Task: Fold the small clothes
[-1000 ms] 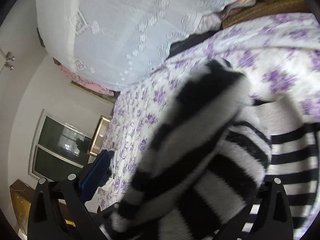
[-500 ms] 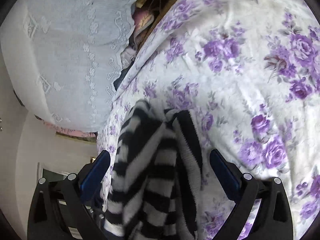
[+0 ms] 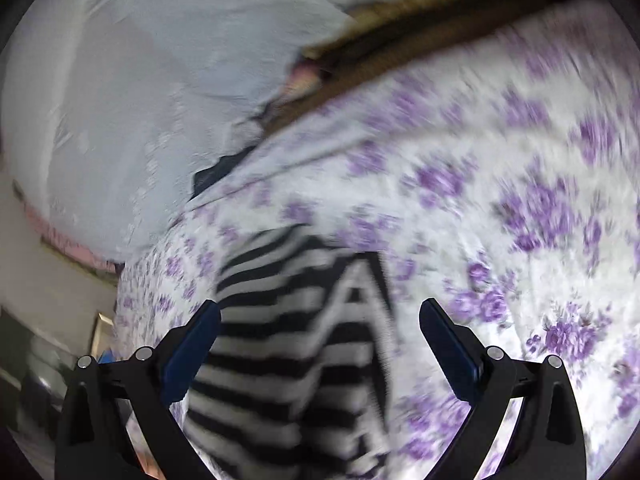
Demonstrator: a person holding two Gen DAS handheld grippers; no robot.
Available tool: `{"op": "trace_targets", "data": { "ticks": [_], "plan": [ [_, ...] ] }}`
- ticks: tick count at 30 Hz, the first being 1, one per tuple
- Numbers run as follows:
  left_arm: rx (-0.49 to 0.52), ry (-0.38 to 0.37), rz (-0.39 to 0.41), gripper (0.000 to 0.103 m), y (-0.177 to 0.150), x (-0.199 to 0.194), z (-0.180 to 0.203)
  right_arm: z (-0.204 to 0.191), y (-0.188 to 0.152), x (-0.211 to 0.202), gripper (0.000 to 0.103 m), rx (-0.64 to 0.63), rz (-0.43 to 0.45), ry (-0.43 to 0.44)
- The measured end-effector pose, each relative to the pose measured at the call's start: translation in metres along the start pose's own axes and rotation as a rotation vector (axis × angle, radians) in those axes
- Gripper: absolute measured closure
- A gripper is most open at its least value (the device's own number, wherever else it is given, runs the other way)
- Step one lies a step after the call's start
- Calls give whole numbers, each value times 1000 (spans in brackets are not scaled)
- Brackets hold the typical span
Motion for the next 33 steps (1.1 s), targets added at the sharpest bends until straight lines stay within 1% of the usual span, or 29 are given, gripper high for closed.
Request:
{"op": "trace_targets", "data": {
  "ticks": [1, 2, 3, 4, 5, 6, 7, 8, 9, 10, 12, 14, 15, 16, 18, 19, 21, 22, 23, 25, 26, 27, 28, 29, 30, 31, 33],
  "plan": [
    [-15, -7, -26, 6, -6, 9, -4, -7, -3, -3, 3, -45, 4, -27],
    [-9, -12, -56, 6, -14, 19, -2, -12, -11, -6, 3, -106, 7, -91],
    [9, -11, -78, 6, -21, 27, 2, -11, -16, -5, 3, -139, 5, -141],
    [59, -4, -122, 5, -38, 40, 13, -6, -23, -2, 4, -176, -8, -211],
    [95, 8, -145, 5, -51, 46, 21, 8, -36, 3, 4, -216, -41, -310],
    [120, 20, -154, 5, -63, 51, 30, 24, -47, 6, 3, -238, -70, -383],
    [142, 22, -159, 5, -77, 54, 42, 37, -55, 9, 3, -251, -94, -430],
    [169, 23, -159, 5, -84, 55, 51, 50, -65, 14, 3, -233, -109, -401],
    [221, 33, -149, 5, -87, 55, 61, 56, -68, 14, 3, -194, -109, -359],
    [290, 68, -123, 6, -86, 50, 70, 61, -68, 13, 3, -133, -111, -324],
    [328, 89, -108, 7, -83, 49, 71, 62, -64, 7, 3, -45, -123, -306],
    [283, 54, -103, 11, -78, 42, 66, 51, -50, -2, 3, -77, -74, -335],
    [250, 24, -104, 12, -74, 39, 61, 40, -37, -9, 3, -124, -26, -351],
    [197, -5, -91, 12, -63, 31, 53, 26, -25, -13, 3, -167, 11, -346],
    [120, -10, -62, 11, -44, 26, 36, 7, -7, -13, 3, -194, 40, -319],
    [85, -10, -60, 11, -35, 27, 28, 0, 0, -9, 3, -194, 48, -312],
    [60, -4, -90, 11, -28, 39, 20, -9, 12, 9, 3, -190, 41, -311],
    [60, 20, -120, 11, -30, 50, 18, -7, 12, 19, 4, -189, 29, -323],
    [66, 36, -152, 11, -35, 62, 17, -3, 13, 30, 4, -189, 16, -348],
    [73, 63, -217, 7, -55, 87, 18, 23, 6, 54, 4, -177, -30, -444],
    [58, 77, -203, 5, -62, 93, 18, 36, -3, 64, 4, -155, -69, -476],
    [45, 84, -185, 4, -64, 92, 17, 47, -14, 76, 4, -91, -106, -417],
    [49, 98, -170, 4, -65, 90, 18, 52, -18, 77, 3, -24, -105, -355],
    [73, 109, -163, 4, -63, 87, 20, 57, -18, 73, 3, 41, -92, -306],
    [96, 118, -156, 4, -61, 86, 21, 58, -17, 68, 3, 80, -85, -276],
    [104, 125, -150, 4, -60, 85, 22, 58, -17, 64, 3, 92, -77, -271],
    [83, 119, -139, 5, -60, 82, 20, 55, -16, 53, 3, 97, -44, -300]
  ]
}}
Point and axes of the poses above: each gripper's, at about its wrist camera, not at the fingertips, and x roughly the way its jaws point, z to its right, y to its top, the point moved 10 cm from there along x, roughly the way its jaws point, and after that the axes turned 4 degrees about z, right-handed, at the moved point
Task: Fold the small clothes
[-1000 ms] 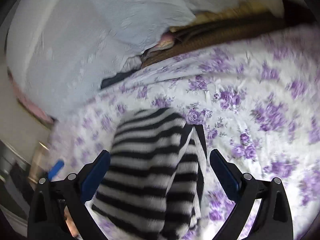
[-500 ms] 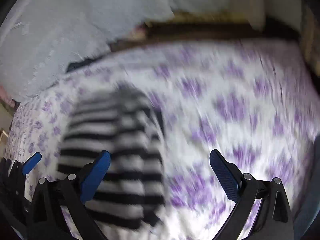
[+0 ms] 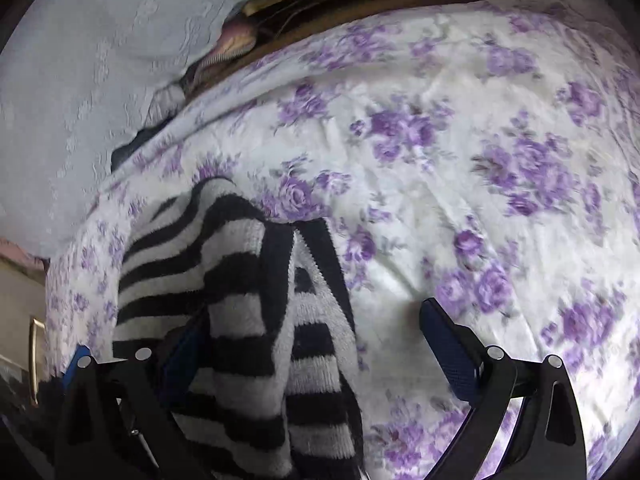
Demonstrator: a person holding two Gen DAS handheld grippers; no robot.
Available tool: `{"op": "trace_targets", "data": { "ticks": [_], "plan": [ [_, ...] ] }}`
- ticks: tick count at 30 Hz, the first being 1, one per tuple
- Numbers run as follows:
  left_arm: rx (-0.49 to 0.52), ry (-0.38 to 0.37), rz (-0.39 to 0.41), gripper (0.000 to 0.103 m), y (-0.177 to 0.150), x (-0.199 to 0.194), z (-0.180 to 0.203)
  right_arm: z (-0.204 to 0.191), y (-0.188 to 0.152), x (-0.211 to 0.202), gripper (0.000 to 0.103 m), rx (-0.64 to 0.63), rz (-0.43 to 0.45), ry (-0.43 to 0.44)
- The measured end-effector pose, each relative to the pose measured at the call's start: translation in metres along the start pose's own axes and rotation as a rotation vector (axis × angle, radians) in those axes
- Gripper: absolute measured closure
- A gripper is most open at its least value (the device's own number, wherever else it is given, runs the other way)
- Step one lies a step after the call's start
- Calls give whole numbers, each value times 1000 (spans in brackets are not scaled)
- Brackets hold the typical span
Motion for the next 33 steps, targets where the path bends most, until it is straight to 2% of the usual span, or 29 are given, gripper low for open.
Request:
{"op": "trace_targets", "data": {
  "ticks": [5, 11, 13, 17, 20, 22, 26, 33],
  "plan": [
    [-22, -30, 43, 5, 1, -16, -4, -22, -16, -47, 3, -97, 143, -52],
    [-17, -50, 94, 5, 1, -37, -4, -29, -47, -81, 3, -223, 242, -144],
    [-23, -63, 110, 5, 2, -45, -5, -26, -58, -84, 3, -229, 247, -154],
    [-24, -91, 117, 5, 1, -51, -1, -12, -77, -66, 3, -211, 195, -143],
    [11, -78, 67, 4, -10, -37, 6, 0, -85, -50, 3, -101, 170, -50],
    [13, -80, 69, 4, -12, -35, 8, 4, -85, -47, 3, -66, 161, -19],
    [11, -81, 67, 4, -13, -34, 8, 2, -87, -47, 3, -84, 194, -29],
    [11, -78, 69, 4, -13, -35, 7, 2, -87, -45, 3, -72, 197, -13]
  ]
}}
Point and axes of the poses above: each gripper's, at about its wrist camera, not at the fingertips, and x roughly the way its jaws point, z to its right, y to its top, the point moved 10 cm from there along x, roughly the way its jaws point, and after that the axes turned 4 degrees about z, right-handed, at the moved point
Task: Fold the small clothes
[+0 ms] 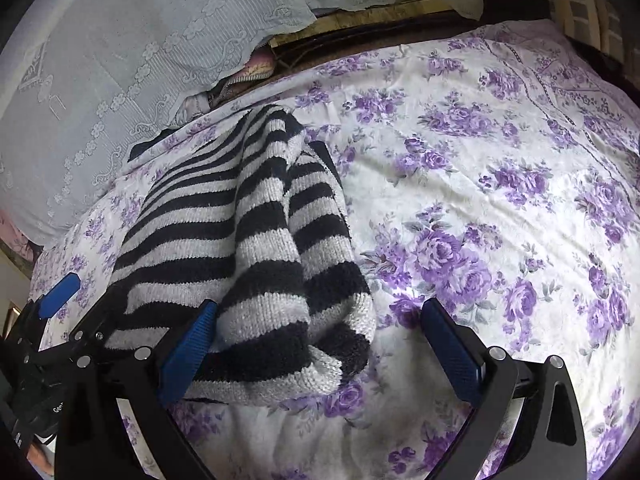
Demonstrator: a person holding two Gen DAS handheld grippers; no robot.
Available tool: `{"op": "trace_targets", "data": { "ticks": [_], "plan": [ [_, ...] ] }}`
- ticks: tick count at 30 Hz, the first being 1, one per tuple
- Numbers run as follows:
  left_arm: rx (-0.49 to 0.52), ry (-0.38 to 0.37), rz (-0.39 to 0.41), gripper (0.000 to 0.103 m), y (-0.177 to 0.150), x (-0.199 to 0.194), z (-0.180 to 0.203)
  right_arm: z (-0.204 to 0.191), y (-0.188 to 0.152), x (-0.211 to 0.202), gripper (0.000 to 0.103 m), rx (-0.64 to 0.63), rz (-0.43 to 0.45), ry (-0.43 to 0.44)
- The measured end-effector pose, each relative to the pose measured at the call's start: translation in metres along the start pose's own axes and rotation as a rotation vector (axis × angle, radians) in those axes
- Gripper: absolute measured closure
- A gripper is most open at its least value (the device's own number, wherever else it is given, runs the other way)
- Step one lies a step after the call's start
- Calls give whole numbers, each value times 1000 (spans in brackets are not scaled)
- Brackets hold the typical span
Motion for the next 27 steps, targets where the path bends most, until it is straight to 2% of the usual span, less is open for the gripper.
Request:
{"op": "trace_targets", "data": {
  "ticks": [5, 8, 10, 12, 14, 15, 16, 17, 18, 21, 27],
  "plan": [
    [4, 10, 25, 4, 7, -7, -3, -4, 6, -8, 3, 0, -1, -23],
    [-68, -16, 58, 4, 32, -12, -17, -18, 33, -21, 3, -22, 56, -17],
    [-127, -28, 33, 4, 43, -3, -26, -25, 56, -23, 3, -35, 85, -44],
    [-143, -9, 0, 4, 46, 13, -32, -27, 69, -13, 3, -45, 80, -76],
    [-106, 38, -80, 4, 28, 42, -30, -21, 68, 6, 3, -56, 32, -116],
    [-84, 48, -118, 4, 15, 56, -27, -13, 57, 23, 3, -64, -27, -158],
    [-125, 29, -96, 4, 7, 61, -28, -8, 45, 36, 3, -60, -67, -151],
    [-142, 17, -104, 4, 7, 59, -30, -4, 35, 44, 3, -14, -58, -83],
    [-128, 16, -113, 4, 10, 58, -29, 0, 36, 44, 3, 22, -39, -58],
    [-86, 64, -72, 4, 10, 52, -27, 0, 39, 43, 3, 17, -59, -57],
    [-92, 51, -71, 5, 10, 49, -27, 2, 40, 42, 3, 25, -34, -52]
  ]
}}
Point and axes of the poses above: each gripper's, at about its wrist camera, not at the fingertips, and x roughly the way its jaws point, z to its right, y to its top, the point moved 10 cm from there along x, roughly the way its jaws point, and after that the axes turned 4 degrees about z, right-handed, at the moved point
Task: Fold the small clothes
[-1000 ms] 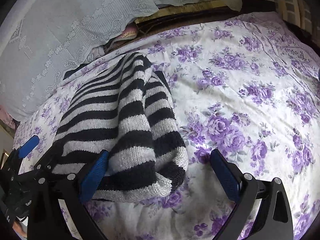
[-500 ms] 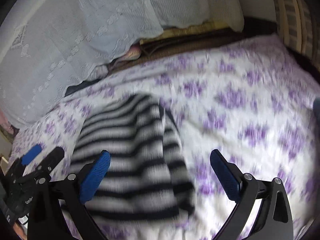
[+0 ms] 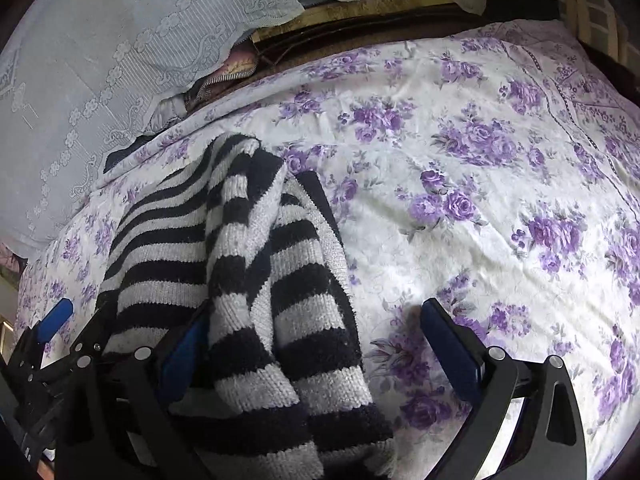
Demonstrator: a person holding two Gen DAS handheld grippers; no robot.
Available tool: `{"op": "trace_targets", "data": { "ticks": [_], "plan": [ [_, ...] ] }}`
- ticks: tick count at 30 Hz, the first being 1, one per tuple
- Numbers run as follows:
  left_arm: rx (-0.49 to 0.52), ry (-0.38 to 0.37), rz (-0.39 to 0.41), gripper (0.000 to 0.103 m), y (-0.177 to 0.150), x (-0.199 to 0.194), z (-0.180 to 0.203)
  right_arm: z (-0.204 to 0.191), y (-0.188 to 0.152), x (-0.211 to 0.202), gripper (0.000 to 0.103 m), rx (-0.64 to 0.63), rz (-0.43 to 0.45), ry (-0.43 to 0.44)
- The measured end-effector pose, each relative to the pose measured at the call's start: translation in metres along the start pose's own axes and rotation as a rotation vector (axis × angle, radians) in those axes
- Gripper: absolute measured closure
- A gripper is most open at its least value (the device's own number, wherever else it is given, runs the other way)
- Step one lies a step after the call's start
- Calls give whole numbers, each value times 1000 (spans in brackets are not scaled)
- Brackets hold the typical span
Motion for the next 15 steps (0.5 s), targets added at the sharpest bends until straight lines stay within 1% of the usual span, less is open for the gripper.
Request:
{"op": "trace_targets", "data": {
  "ticks": [12, 15],
  "plan": [
    [0, -1, 5, 5, 0, -2, 0, -1, -3, -1, 3, 0, 1, -1],
    [-4, -9, 15, 5, 0, -9, -1, -3, -3, -4, 3, 8, -8, -5]
  ]
}}
Point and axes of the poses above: each gripper's, at about its wrist camera, not at the fingertips, and x roughly the way its jaws point, z to its right, y to its top, the point moved 10 cm from there along x, roughly the way its jaws point, and after that the axes turned 4 degrees about z, right-handed, at the moved point
